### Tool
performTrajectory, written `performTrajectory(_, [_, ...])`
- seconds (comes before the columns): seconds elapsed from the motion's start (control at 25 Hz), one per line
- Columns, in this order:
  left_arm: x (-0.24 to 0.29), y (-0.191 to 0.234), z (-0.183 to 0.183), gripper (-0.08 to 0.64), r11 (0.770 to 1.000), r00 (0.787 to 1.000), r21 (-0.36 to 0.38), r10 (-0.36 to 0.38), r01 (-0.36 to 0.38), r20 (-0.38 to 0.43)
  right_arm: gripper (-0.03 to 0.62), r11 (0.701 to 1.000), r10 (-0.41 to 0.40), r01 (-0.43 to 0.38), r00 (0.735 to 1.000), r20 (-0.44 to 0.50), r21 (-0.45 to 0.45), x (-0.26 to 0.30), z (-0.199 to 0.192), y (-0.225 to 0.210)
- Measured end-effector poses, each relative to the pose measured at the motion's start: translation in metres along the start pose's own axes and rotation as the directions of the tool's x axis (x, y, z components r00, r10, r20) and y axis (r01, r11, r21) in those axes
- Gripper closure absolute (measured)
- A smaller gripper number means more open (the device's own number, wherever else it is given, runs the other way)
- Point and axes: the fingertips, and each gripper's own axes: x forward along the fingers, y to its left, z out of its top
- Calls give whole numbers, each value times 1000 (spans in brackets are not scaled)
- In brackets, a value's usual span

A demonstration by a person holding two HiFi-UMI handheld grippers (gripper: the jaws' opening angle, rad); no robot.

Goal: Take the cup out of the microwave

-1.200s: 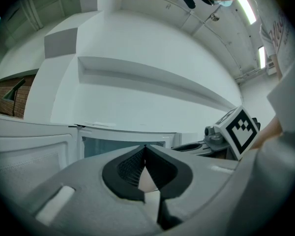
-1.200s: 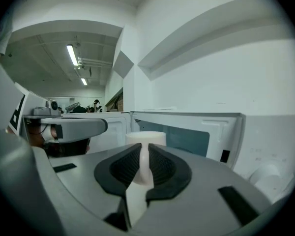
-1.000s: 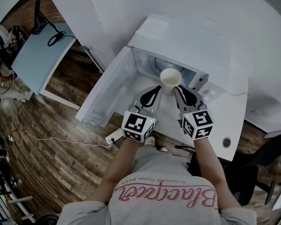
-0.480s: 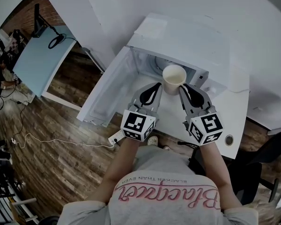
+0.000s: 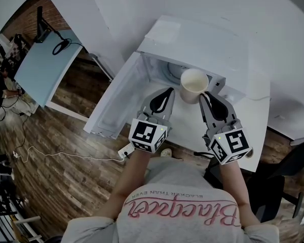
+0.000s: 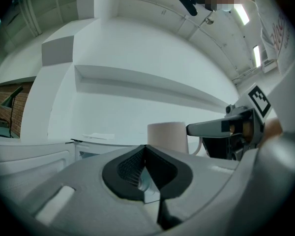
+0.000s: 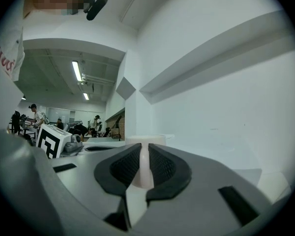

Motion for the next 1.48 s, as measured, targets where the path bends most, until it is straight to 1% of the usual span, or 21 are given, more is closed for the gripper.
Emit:
performTrajectory(0.2, [3,-2,8,555,1000,1000,5,-15,15,19,538,1000,7,-7,999,33,-14,-1,9,1])
performTrajectory(0.32, [4,-3,12,555,1000,999,9,-26,26,25,538,1000,2,-1,999,37,-17,-1,11,0])
performTrajectory(0.6, [8,-2,16,555,999,999,7,-38,38,33,538,1000,-20,20,1000,24,-15,-2,9,-3])
performTrajectory(1.48, [18,4,11,555,998,998,-13,-57,57,22,538,1000,-28,28,999,-19,-2,7,-3,-4])
